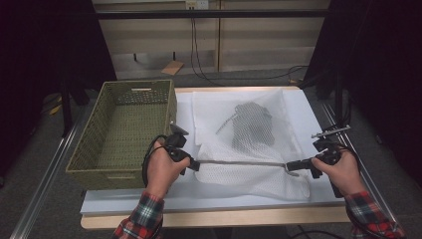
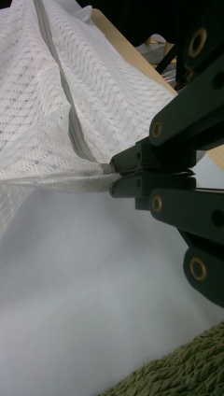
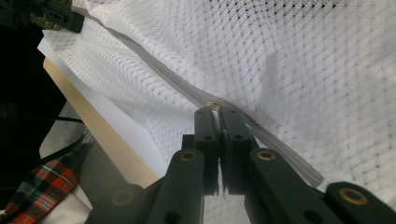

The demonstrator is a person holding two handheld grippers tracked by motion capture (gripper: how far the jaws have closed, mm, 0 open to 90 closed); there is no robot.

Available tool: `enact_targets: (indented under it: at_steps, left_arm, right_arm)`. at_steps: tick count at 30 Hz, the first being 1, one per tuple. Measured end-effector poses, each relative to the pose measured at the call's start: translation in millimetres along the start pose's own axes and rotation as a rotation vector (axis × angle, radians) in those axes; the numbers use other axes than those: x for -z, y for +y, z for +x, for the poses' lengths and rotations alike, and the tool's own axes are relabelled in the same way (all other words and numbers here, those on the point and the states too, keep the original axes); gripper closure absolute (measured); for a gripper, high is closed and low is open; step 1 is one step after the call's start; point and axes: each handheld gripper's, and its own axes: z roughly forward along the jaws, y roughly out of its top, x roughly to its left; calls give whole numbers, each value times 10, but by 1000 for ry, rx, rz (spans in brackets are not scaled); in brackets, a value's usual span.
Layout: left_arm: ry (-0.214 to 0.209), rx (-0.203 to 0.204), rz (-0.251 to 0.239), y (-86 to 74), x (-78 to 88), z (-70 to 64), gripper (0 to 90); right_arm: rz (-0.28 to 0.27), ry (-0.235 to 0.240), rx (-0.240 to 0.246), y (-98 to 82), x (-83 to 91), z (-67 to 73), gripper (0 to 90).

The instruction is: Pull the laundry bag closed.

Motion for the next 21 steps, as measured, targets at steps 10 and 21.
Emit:
enact_targets:
  at_steps: [10,21]
  left_arm:
    - [1,-8,-3,18,46,1,882]
    - [2,2,-2,20,57,14,882]
  right_arm:
    - [-14,-17,-12,-45,70,-52,873]
    - [-21,-42,-41,-91,155,-183,874]
